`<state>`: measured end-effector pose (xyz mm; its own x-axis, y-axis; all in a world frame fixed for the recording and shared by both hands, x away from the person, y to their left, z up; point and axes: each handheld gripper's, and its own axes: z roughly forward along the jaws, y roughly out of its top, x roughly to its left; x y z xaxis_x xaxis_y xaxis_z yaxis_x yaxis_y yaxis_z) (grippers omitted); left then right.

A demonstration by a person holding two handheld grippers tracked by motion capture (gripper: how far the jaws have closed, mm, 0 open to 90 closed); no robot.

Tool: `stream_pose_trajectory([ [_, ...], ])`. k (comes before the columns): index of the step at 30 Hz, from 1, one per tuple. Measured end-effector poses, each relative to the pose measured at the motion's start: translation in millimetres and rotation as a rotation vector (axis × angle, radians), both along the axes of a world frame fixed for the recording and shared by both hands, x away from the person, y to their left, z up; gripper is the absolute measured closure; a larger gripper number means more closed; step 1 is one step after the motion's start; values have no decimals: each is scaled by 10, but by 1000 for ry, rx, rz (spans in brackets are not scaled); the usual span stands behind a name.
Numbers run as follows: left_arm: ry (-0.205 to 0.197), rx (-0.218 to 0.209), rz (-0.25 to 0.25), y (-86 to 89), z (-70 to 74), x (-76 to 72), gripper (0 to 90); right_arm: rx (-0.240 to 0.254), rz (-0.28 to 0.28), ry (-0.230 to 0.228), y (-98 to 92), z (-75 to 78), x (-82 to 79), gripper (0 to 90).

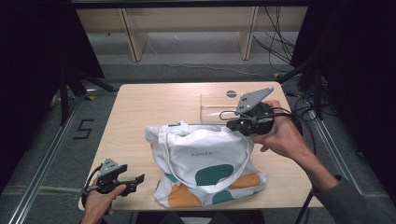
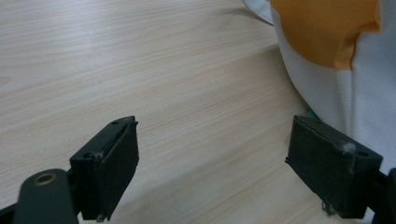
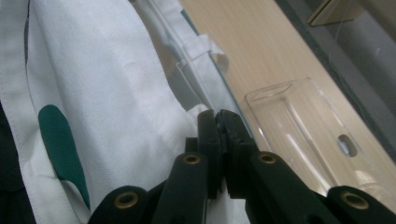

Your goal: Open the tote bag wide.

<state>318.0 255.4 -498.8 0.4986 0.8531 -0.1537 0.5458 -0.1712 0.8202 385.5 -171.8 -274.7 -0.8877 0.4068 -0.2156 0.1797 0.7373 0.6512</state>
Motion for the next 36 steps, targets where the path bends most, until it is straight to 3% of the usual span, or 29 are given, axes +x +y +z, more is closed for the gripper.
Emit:
stream_pose_trajectory([
  [7, -2, 8, 1, 0, 2, -2, 159, 48, 26, -58, -91, 207, -124, 885],
  [12, -1, 8, 1, -2, 2, -2, 169, 89, 51, -120, -231, 445, -363, 886],
  [17, -1, 6, 0, -3, 2, -4, 181, 113, 73, -157, -304, 519, -556, 886],
  [21, -1, -2, -6, -3, 2, -4, 199, 140, 105, -149, -321, 447, -715, 886],
  [23, 1, -3, -10, 3, 6, -6, 228, 152, 131, -169, -351, 374, -778, 886],
  [24, 2, -6, -10, 2, 10, -9, 238, 159, 122, -142, -355, 337, -805, 886],
  [30, -11, -30, -51, 1, 61, -19, 306, 174, 132, -98, -378, 132, -825, 885],
  [33, 0, -101, -70, -14, 129, -53, 320, 185, 136, -86, -381, 76, -834, 886],
  [34, -6, -136, -102, -29, 223, -94, 325, 187, 138, -80, -381, 57, -836, 885],
  [36, -8, -141, -122, -39, 283, -119, 331, 192, 137, -73, -378, 11, -833, 885],
])
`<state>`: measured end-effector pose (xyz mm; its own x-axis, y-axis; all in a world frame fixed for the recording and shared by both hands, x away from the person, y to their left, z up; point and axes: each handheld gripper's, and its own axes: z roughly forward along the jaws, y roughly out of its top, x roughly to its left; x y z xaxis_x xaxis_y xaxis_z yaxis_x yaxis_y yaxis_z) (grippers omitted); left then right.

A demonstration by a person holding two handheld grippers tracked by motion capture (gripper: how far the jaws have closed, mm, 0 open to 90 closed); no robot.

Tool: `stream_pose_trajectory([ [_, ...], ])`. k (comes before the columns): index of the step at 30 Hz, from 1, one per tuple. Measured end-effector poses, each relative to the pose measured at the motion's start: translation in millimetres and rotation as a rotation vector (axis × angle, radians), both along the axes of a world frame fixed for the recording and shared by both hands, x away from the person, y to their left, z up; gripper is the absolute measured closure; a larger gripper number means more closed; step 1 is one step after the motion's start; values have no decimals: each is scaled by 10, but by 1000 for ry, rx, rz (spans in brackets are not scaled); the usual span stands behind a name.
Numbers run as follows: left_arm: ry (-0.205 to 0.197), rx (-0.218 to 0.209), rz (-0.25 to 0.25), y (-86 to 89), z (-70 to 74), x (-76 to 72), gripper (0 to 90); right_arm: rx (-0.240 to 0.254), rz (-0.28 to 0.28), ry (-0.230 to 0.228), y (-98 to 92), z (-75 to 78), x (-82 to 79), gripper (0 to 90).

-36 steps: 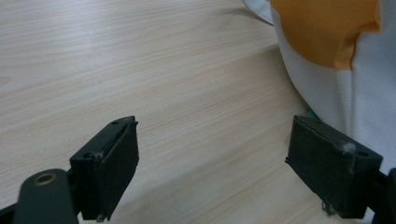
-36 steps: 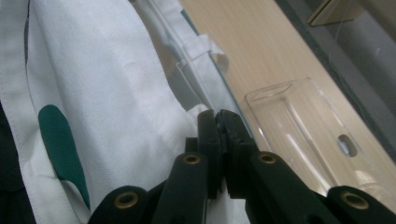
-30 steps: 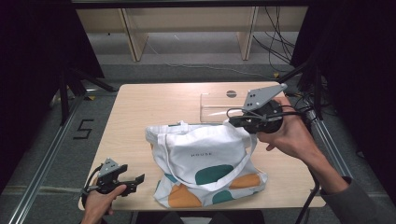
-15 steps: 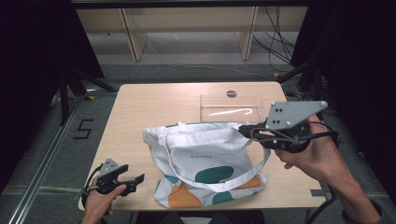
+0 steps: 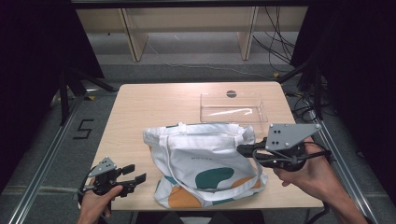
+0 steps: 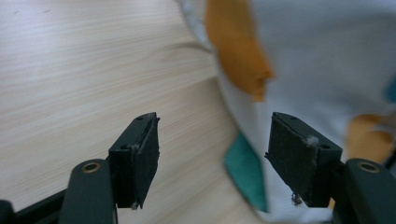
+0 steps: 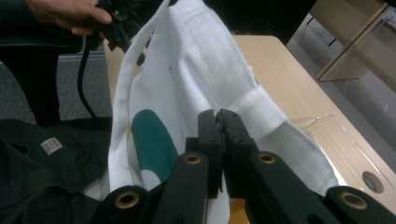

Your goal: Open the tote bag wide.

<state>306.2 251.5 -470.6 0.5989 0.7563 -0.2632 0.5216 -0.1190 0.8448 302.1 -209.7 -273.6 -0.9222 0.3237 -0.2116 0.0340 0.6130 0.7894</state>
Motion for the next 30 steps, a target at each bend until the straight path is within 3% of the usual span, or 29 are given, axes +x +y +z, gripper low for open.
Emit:
stream_pose_trajectory([
  [4, 0, -63, -92, -100, 263, -104, 348, 6, -4, 11, -5, -50, 21, 885],
  [5, -6, -60, -116, -146, 332, -129, 347, 8, -1, 14, -3, -59, 22, 885],
  [6, -42, -13, -156, -232, 472, -155, 343, 9, 2, 16, 1, -69, 22, 885],
  [7, -42, -13, -156, -232, 472, -155, 339, 9, 2, 16, 1, -69, 22, 885],
  [9, -45, -15, -210, -364, 659, -179, 339, -6, 13, 25, 18, -116, 13, 885],
  [10, -45, -15, -210, -364, 659, -179, 339, -6, 13, 25, 18, -116, 13, 885],
  [13, -87, 13, -270, -481, 826, -205, 338, -17, 16, 44, 25, -204, 7, 885],
  [17, -85, -30, -327, -582, 979, -211, 331, -11, 28, 70, 13, -307, 13, 885],
  [22, -120, 21, -336, -718, 1132, -136, 341, -15, 37, 88, 31, -384, 0, 885],
  [25, -124, -11, -342, -761, 1136, -102, 459, -14, 42, 75, 30, -397, -8, 885],
  [26, -134, -5, -352, -767, 1140, -87, 459, -14, 42, 75, 30, -397, -8, 885],
  [27, -149, -23, -372, -784, 1128, -68, 585, -10, 45, 92, 36, -414, -15, 884],
  [28, -163, -19, -370, -797, 1122, -70, 585, -10, 45, 92, 36, -414, -15, 884],
  [29, -186, -11, -382, -810, 1102, -78, 706, -11, 42, 84, 33, -424, -9, 884],
  [30, -189, -9, -383, -810, 1091, -92, 749, -10, 40, 80, 30, -428, -5, 884],
])
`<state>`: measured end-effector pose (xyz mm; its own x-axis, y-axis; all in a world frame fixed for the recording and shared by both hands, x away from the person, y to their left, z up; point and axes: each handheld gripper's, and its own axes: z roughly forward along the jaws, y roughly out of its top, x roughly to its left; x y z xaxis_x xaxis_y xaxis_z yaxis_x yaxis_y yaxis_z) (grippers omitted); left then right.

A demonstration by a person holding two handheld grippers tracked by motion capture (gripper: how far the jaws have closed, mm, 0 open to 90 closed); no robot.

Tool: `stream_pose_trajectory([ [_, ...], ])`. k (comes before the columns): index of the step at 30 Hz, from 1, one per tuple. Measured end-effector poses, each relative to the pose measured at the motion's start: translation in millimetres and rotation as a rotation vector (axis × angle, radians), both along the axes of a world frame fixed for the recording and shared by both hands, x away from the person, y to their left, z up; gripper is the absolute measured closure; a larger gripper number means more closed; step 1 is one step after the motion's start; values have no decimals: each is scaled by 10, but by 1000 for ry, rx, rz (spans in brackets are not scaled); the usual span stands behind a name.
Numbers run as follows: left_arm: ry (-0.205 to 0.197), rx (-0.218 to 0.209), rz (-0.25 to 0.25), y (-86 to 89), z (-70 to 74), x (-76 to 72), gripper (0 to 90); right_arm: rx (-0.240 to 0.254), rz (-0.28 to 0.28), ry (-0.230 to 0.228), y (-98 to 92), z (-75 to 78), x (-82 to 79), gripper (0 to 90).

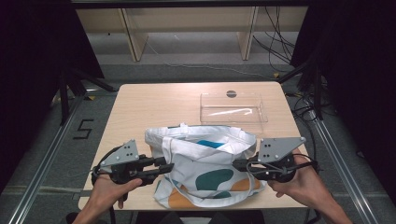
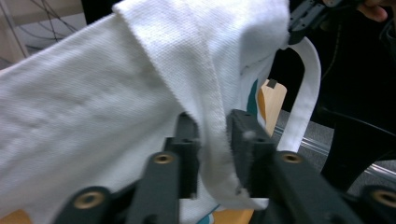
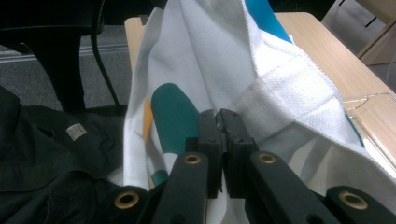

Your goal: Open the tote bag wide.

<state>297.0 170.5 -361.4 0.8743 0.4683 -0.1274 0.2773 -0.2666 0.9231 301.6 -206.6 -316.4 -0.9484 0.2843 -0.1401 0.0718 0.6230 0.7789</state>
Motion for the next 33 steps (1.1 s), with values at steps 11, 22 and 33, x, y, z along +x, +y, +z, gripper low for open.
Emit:
stream_pose_trajectory([
  [11, -25, 37, 0, 59, -185, -151, 843, 11, 24, 6, 39, -67, -49, 883],
  [22, -34, 145, 10, 1, -405, -85, 845, -13, 6, -5, 49, -153, -67, 883],
  [33, 52, 190, -6, -75, -795, -47, 843, -27, 41, 26, 87, -301, -165, 881],
])
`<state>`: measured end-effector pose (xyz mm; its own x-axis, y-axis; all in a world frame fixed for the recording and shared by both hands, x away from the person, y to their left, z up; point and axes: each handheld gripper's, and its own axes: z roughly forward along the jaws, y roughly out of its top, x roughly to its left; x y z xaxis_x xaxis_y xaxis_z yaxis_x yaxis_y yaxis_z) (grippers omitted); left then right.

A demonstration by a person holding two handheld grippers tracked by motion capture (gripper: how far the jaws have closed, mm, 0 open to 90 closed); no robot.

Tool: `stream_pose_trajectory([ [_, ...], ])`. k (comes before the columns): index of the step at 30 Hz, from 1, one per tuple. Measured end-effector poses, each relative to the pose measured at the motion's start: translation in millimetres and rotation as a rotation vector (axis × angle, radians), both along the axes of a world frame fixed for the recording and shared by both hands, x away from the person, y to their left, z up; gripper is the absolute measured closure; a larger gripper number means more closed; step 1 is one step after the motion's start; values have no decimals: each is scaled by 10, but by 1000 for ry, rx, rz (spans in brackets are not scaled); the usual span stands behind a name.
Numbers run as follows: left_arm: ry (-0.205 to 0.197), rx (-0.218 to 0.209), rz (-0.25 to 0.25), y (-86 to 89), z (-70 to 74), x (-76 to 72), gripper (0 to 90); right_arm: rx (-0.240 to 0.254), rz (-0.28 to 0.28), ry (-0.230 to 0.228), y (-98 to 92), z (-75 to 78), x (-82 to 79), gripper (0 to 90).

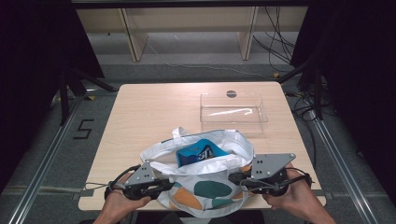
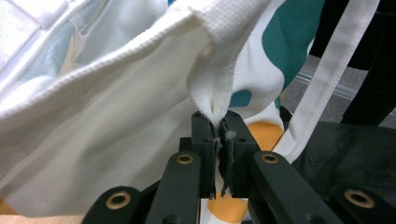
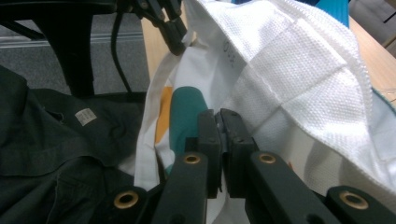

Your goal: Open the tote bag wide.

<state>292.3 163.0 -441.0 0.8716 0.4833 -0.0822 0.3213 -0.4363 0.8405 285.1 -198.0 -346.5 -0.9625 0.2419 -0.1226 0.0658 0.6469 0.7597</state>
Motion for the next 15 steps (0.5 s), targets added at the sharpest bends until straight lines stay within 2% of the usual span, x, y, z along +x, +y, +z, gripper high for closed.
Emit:
stream_pose_trajectory([
  [1, -14, 5, -15, 4, -6, 16, 843, 3, 2, 4, -6, -2, -2, 881],
  [2, 9, -9, -3, -9, -24, 4, 843, 3, 2, 4, -6, -2, -2, 881],
  [3, 11, 3, -3, -10, -25, 2, 843, 8, 0, 5, -14, -7, -8, 880],
  [4, 14, 5, 1, -15, -32, -3, 841, 27, -7, 11, -32, -19, -14, 853],
  [5, 0, 16, -12, -9, -26, -1, 841, 41, -16, 21, -40, -20, -25, 813],
  [6, 10, -8, -4, -20, -26, -15, 841, 62, -21, 16, -48, -11, -38, 767],
  [7, 10, -8, -4, -20, -26, -15, 842, 62, -21, 16, -48, -11, -38, 767],
  [9, -16, -1, -1, -26, -13, -33, 841, 136, -14, 7, -88, 47, -76, 753],
  [10, -10, 10, 0, -28, -7, -42, 841, 163, -24, -10, -132, 111, -100, 753],
  [11, -10, 12, -2, -28, -10, -46, 840, 175, -33, -55, -166, 164, -105, 753],
  [12, -9, 7, -2, -28, -17, -49, 840, 186, -56, -57, -231, 245, -139, 742],
  [13, -9, 1, -10, -23, -19, -46, 839, 186, -56, -57, -231, 245, -139, 742],
  [14, -9, -1, -6, -21, -18, -52, 839, 167, -92, -100, -299, 316, -146, 732],
  [15, -27, 9, -19, -14, -9, -45, 839, 167, -92, -100, -299, 316, -146, 732],
])
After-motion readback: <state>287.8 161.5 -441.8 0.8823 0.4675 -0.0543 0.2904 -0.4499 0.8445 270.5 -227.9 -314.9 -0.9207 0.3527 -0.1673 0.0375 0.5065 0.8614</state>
